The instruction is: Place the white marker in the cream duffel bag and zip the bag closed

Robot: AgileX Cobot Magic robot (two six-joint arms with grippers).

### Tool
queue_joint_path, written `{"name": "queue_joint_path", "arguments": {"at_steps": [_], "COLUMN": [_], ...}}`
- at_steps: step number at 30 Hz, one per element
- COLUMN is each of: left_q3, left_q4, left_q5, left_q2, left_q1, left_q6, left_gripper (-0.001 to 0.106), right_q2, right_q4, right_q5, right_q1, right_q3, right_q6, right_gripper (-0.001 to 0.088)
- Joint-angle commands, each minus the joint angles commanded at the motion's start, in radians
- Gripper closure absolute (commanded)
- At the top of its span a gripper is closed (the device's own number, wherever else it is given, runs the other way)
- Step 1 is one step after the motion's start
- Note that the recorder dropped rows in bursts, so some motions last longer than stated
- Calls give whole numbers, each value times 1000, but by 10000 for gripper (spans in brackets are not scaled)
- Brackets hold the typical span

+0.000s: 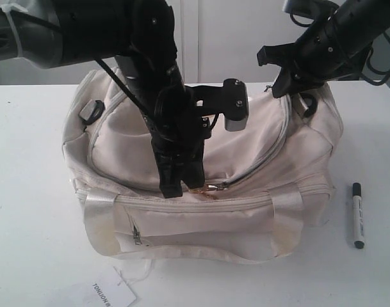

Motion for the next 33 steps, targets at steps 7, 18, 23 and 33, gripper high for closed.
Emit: {"name": "queue_joint_path", "arguments": {"at_steps": [7, 18, 23, 33], "left_q3": [0, 0, 0, 0], "left_q4": [0, -43, -65, -67], "left_q5": [0, -79, -121, -137], "left_q2": [0, -48, -84, -134], "left_q1": [0, 0, 0, 0], "left_q6": [-21, -23, -23, -23], "left_gripper": [1053, 1053, 1053, 1053], "right_q2": [0, 0, 0, 0], "right_q4": [0, 0, 0, 0], "right_q5": [0, 4, 4, 4], "right_q1": [0, 0, 0, 0], "right_q3": [0, 0, 0, 0], "right_q6": [0, 0, 0, 0], "right_gripper": [868, 868, 868, 868]}}
